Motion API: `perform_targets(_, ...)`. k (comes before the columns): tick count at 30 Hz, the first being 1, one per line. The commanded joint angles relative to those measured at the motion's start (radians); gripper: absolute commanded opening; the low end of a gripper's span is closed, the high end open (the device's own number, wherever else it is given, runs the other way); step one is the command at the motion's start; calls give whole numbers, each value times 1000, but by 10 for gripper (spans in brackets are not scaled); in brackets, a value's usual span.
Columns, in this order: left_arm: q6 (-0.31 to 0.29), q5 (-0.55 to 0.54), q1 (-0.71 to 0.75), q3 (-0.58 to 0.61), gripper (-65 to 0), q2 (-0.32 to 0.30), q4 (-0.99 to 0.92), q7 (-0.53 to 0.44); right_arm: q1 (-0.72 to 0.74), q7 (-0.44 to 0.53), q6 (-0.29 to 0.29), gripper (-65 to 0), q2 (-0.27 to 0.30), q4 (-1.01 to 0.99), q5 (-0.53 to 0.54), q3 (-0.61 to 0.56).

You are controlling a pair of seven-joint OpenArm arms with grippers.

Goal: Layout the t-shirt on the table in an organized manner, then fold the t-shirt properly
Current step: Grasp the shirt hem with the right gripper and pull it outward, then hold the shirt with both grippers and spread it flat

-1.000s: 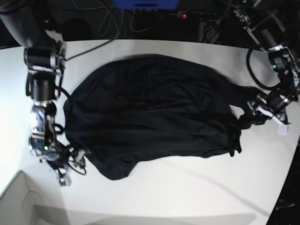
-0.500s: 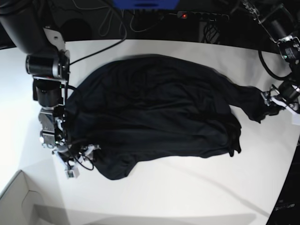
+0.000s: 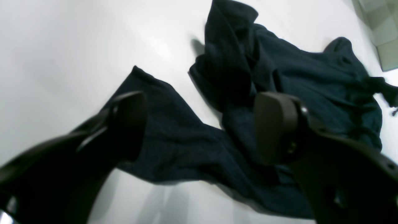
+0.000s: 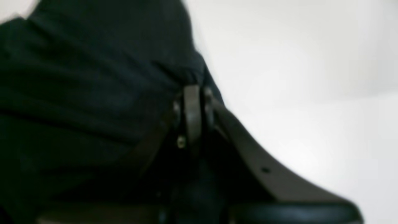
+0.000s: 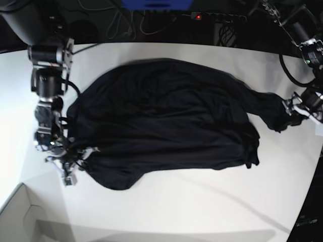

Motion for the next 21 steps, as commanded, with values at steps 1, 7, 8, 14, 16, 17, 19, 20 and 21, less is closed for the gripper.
perform_targets(1,-6,-24,-18,-4,-132,-15,16,-18,-3,16,-1,-650,7,110,19,3)
perform_targets(7,-6,-23,-83,2,-132,13,13,-20,-273,-82,-1,-650,6,664,19,3)
perform_targets(8,-6,-21,-95,4,-132,19,13,-20,-316,-87,-1,-650,4,728,19,3)
perform_targets(14,-6,108,-187,4,-132,77,13,-20,-540,-77,-1,-650,4,1006,19,6)
perform_targets(16,-6,201,-227,4,-132,105,13,-20,-600,-77,-1,-650,4,1051,19,9)
perform_targets(17,-6,246,-253,4,-132,118,13,-20,-623,-77,-1,-650,4,1051,19,14)
perform_targets(19,-6,313,-291,2,-132,154,13,-20,-646,-79,-1,-650,4,1045,21,20)
perform_targets(20,-6,342,-308,2,-132,168,13,-20,-650,-82,-1,-650,2,1037,21,20)
perform_targets(21,-6,370,-328,4,-132,181,13,-24,-658,-84,-1,-650,-5,1028,21,18)
